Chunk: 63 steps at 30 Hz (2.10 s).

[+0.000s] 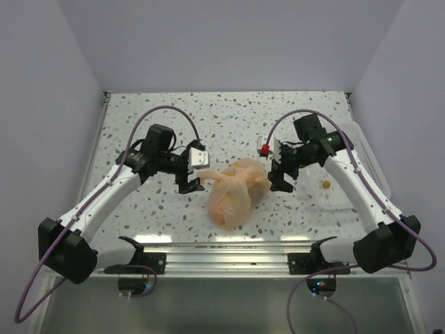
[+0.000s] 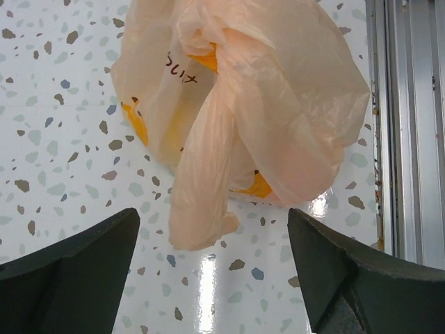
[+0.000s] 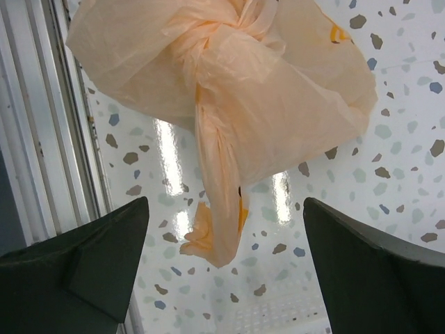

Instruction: Place the fake fruits into the plastic bag and tie a complex knot

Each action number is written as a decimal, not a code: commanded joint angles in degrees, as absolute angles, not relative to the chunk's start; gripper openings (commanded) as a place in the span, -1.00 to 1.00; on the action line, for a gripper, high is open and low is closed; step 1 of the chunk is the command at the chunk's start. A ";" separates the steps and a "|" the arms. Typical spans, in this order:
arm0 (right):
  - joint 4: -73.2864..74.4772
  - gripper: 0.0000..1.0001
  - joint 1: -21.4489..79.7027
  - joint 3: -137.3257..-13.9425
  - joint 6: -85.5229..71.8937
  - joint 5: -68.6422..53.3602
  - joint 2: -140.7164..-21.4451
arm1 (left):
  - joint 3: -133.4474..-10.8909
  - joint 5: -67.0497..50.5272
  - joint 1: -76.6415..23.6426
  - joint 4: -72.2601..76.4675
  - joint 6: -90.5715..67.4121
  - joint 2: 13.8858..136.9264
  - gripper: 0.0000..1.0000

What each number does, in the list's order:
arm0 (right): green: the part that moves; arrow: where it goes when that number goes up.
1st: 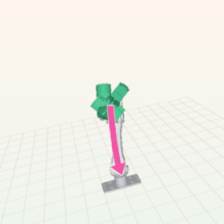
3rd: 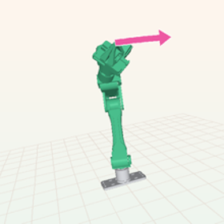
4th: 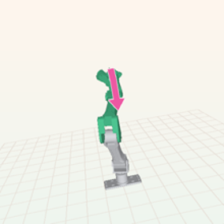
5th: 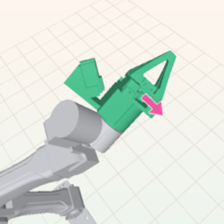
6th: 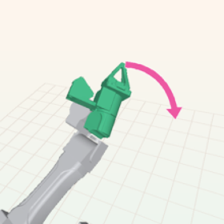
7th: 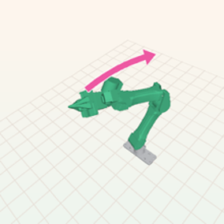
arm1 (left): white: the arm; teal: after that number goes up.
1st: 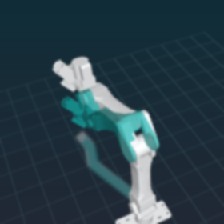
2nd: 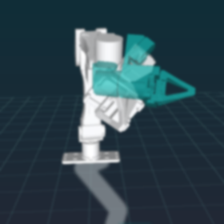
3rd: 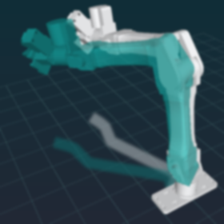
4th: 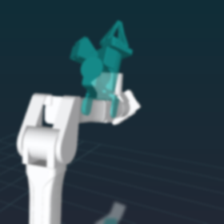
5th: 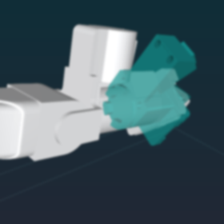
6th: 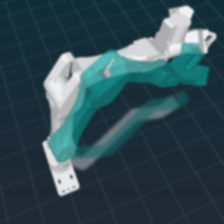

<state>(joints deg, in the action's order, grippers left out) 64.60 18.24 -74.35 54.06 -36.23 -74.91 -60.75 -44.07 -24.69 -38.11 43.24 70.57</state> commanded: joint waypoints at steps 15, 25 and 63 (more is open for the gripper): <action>57.92 -0.24 23.99 -73.48 52.56 -24.79 -79.19 | -58.27 -37.01 -31.20 -28.92 46.58 79.10 0.11; 56.16 -1.00 23.99 -70.84 52.38 -20.13 -78.66 | -58.63 -34.11 -31.03 -27.33 43.41 79.98 -1.00; 34.54 -1.00 3.69 -56.60 61.00 -0.09 -85.78 | -45.26 -26.02 2.55 -24.52 62.93 82.61 -1.00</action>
<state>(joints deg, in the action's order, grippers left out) 27.57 15.00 -57.56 57.95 -31.20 -85.12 -46.70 -45.12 -6.96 -20.97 60.66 81.65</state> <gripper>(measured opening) 0.014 0.027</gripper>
